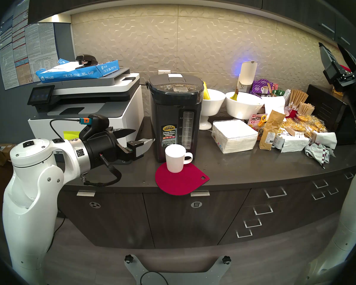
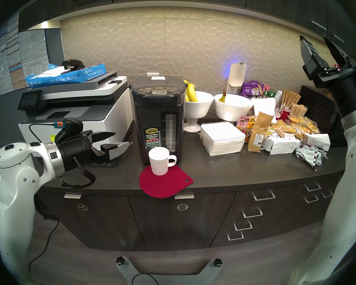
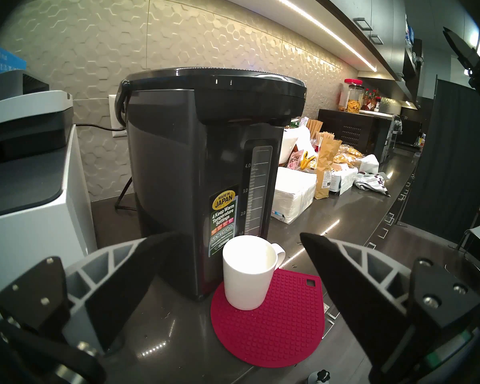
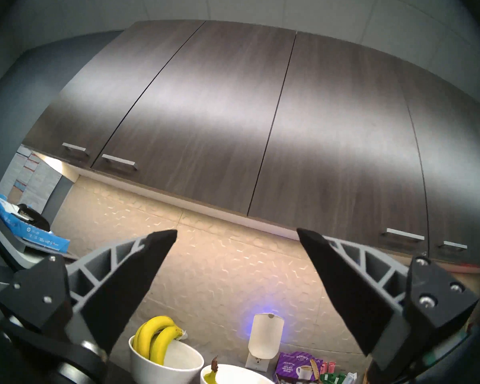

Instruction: Press the water dispenser button and fill the cup

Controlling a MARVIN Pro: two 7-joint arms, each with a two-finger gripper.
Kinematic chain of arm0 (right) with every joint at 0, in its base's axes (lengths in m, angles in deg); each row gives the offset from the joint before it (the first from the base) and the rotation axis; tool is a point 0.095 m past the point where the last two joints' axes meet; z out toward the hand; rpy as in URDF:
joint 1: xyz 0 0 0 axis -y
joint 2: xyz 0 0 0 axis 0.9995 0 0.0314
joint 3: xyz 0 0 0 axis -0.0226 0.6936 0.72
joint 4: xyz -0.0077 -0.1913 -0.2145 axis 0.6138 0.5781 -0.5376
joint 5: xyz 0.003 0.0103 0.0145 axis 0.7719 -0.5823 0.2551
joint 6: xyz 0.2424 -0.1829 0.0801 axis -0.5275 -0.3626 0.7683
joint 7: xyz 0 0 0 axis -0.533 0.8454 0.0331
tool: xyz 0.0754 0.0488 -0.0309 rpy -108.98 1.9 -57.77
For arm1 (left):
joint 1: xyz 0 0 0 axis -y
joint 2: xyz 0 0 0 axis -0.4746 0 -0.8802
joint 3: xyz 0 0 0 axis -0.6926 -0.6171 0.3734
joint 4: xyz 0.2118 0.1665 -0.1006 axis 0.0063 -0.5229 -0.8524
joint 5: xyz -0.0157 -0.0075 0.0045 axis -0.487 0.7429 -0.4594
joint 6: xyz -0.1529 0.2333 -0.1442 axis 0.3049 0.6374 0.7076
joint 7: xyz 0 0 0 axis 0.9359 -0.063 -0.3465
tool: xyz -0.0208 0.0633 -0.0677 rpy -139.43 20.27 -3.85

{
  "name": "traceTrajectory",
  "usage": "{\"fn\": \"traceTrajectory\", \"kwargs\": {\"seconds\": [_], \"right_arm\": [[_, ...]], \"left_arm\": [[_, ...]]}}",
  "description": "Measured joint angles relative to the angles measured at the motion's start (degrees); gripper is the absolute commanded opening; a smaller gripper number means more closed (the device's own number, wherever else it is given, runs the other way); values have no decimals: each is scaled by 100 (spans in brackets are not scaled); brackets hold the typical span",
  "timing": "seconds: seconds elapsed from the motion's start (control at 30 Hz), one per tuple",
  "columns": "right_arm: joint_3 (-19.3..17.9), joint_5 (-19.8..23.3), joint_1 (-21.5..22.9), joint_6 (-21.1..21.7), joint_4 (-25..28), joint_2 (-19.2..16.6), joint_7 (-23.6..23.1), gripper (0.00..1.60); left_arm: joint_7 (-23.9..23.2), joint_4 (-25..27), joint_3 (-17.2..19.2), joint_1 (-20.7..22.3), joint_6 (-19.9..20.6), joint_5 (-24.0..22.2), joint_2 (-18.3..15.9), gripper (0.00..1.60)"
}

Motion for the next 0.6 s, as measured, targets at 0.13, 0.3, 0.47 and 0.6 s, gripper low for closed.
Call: {"fn": "traceTrajectory", "kwargs": {"seconds": [0.13,0.3,0.47,0.6], "right_arm": [[355,-356,-104,413,49,-244,-276,160],[858,-812,-191,828,72,-571,-570,160],[1382,-1300,-100,1203,58,-889,-828,160],[1791,-1653,121,1459,-48,-1159,-1073,160]], "left_arm": [[-1,-4,-1,0,0,0,0,160],[-1,-8,-1,0,0,0,0,160],[-1,-9,-1,1,0,0,0,160],[-1,-10,-1,1,0,0,0,160]]}}
